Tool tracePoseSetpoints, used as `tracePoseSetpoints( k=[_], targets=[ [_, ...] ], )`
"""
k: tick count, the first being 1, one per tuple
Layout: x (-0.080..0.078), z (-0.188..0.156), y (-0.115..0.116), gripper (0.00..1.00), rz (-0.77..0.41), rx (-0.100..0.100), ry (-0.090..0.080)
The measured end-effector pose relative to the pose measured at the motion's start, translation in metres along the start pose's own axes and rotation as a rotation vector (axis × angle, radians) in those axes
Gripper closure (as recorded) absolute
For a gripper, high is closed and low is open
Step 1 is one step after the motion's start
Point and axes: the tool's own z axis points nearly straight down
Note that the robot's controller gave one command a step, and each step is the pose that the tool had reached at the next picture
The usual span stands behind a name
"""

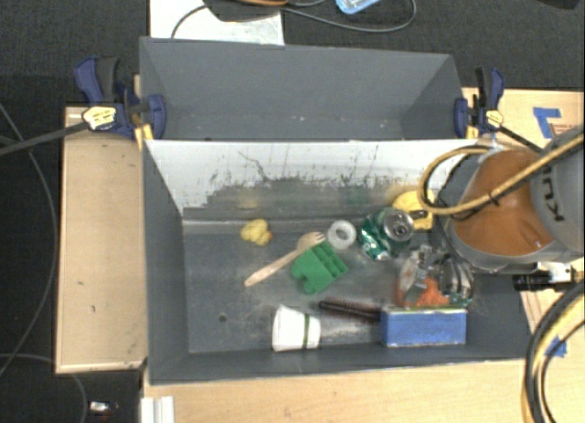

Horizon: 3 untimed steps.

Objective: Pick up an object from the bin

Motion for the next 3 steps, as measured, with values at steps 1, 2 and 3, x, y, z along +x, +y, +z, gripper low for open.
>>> tracePoseSetpoints(
  k=[1, 2, 3],
  targets=[
    [-0.001, -0.015, 0.0, 1.0, -0.002, 0.0, -0.001],
    [0.0, -0.048, 0.0, 1.0, -0.004, 0.001, 0.008],
    [-0.002, -0.087, 0.001, 1.0, -0.006, 0.001, 0.006]
  ],
)
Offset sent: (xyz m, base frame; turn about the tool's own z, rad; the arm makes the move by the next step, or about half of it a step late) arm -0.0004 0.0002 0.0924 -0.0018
